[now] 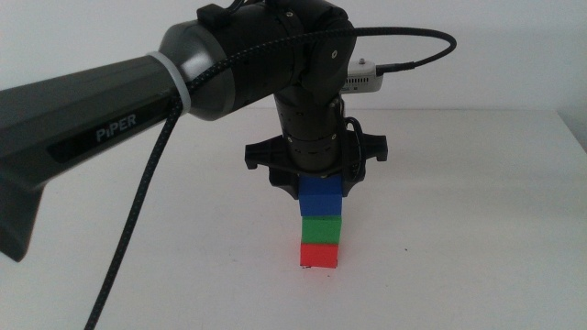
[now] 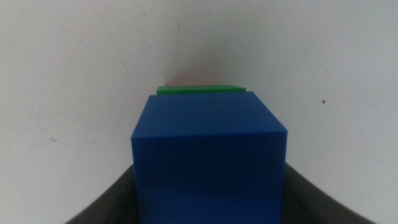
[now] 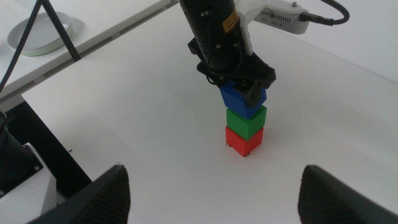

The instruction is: Stack red cubes first, then green, then blue cubes in a specific spot.

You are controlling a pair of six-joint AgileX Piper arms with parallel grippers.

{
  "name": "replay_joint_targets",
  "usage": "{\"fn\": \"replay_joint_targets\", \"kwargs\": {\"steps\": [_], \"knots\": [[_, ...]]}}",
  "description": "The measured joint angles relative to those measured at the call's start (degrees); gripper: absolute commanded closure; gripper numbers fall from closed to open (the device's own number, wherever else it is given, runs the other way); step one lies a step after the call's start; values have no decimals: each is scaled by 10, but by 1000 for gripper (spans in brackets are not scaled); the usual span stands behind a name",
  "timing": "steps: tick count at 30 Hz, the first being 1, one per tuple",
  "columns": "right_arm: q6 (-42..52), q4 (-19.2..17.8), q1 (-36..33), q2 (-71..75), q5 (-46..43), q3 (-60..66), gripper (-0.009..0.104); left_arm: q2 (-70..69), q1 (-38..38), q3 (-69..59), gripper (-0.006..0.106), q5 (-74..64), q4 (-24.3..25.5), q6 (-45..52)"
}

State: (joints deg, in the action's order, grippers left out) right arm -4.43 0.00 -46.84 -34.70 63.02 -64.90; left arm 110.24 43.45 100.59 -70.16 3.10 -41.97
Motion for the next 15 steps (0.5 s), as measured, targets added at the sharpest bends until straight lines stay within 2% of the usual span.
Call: {"fn": "replay_joint_targets", "kwargs": {"steps": [15], "knots": [[0, 0, 0, 0, 0, 0, 14, 10, 0, 0, 102, 0, 0, 14]]}}
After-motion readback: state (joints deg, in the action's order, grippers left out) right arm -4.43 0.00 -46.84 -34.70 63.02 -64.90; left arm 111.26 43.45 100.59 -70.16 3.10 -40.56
